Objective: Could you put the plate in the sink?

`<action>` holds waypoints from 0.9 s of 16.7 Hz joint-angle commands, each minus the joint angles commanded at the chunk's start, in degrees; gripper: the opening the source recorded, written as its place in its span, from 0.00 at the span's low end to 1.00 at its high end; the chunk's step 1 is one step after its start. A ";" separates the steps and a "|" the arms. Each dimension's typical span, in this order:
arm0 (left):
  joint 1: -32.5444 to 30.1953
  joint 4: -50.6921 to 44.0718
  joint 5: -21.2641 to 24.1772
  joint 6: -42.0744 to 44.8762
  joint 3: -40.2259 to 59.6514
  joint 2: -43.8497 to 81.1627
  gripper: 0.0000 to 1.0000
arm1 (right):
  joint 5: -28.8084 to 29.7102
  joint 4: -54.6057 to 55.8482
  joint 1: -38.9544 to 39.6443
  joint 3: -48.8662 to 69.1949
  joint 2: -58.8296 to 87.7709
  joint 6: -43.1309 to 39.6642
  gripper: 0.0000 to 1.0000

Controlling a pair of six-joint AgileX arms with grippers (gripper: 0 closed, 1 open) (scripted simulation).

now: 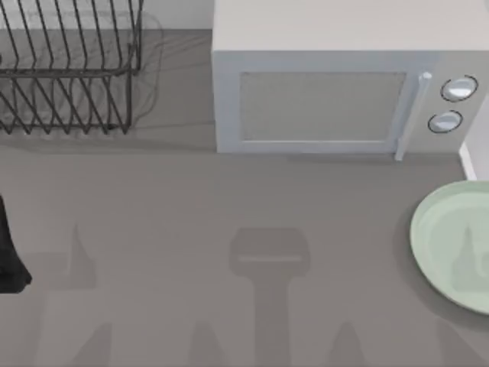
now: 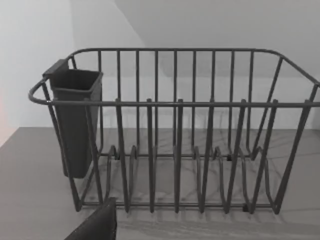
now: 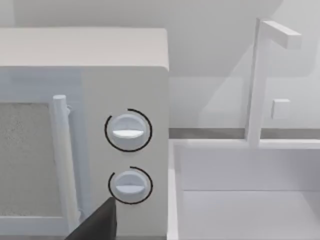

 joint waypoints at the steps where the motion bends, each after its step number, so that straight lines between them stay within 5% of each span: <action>1: 0.00 0.00 0.00 0.00 0.00 0.00 1.00 | 0.00 -0.02 0.00 0.02 0.02 0.00 1.00; 7: 0.00 0.00 0.00 0.00 0.00 0.00 1.00 | 0.00 -9.12 2.89 11.18 12.77 3.01 1.00; 15: 0.00 0.00 0.00 0.00 0.00 0.00 1.00 | 0.02 -34.40 10.91 42.23 55.61 11.35 1.00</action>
